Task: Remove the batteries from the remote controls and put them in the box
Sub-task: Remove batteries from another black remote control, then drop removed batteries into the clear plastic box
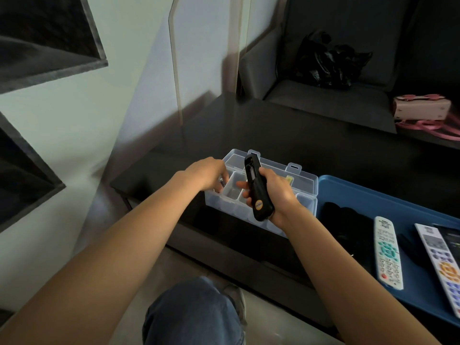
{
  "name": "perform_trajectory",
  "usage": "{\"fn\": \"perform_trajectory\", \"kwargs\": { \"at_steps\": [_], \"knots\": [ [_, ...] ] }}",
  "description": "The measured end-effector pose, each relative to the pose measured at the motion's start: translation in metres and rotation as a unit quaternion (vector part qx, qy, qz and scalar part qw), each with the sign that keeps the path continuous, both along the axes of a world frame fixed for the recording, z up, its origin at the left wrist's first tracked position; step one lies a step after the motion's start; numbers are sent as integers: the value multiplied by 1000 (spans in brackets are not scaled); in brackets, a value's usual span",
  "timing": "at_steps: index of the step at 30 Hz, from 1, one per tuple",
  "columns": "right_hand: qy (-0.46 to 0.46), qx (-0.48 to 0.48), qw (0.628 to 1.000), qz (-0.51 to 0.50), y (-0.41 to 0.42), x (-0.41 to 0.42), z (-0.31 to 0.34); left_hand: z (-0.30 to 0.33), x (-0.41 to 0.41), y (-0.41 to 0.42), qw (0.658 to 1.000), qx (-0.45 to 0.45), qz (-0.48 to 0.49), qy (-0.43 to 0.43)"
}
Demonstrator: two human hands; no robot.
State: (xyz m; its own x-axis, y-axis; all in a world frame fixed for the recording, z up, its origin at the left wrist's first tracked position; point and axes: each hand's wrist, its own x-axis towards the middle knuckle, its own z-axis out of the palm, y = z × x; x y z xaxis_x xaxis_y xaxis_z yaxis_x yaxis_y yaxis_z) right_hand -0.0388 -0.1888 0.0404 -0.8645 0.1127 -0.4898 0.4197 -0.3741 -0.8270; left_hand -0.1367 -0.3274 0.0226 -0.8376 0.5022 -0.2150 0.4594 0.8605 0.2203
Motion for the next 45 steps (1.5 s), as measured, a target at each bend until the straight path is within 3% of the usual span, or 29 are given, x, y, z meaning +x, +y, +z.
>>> {"fn": "perform_trajectory", "kwargs": {
  "at_steps": [6, 12, 15, 17, 20, 21, 24, 25, 26, 27, 32, 36, 45],
  "knots": [
    [-5, -1, 1000, -2, 3, -3, -3, -3, 0, 1, 999, -30, -33, 29],
    [-9, -14, 1000, -4, 3, -2, -5, -8, -2, 3, 999, 0, -11, 45],
    [-1, -19, 1000, -1, 4, -3, -6, -10, -1, -1, 988, 129, 36, 74],
    [2, -26, 1000, -3, 5, -3, -7, -6, 4, 2, 963, 239, 78, 94],
    [15, -49, 999, -4, 9, -1, -8, 5, 18, 17, 894, 410, 177, 38],
    [21, -53, 998, -5, 13, 0, -8, 9, 23, 23, 848, 486, 212, -22],
    [40, -54, 998, -10, 27, 7, -8, 18, 38, 50, 656, 679, 249, -217],
    [45, -53, 997, -12, 33, 9, -8, 18, 43, 60, 609, 707, 250, -257],
    [48, -50, 997, -15, 40, 12, -8, 17, 46, 70, 585, 719, 249, -281],
    [47, -45, 998, -22, 46, 14, -9, 14, 49, 80, 585, 717, 241, -292],
    [38, -63, 996, -58, 87, 27, -14, 5, 65, 117, 667, 669, 187, -269],
    [39, -59, 995, -74, 117, 33, -17, 2, 67, 140, 739, 627, 165, -186],
    [36, -7, 997, -68, 186, 59, -27, -19, 75, 208, 823, 560, 80, -63]
  ]
}}
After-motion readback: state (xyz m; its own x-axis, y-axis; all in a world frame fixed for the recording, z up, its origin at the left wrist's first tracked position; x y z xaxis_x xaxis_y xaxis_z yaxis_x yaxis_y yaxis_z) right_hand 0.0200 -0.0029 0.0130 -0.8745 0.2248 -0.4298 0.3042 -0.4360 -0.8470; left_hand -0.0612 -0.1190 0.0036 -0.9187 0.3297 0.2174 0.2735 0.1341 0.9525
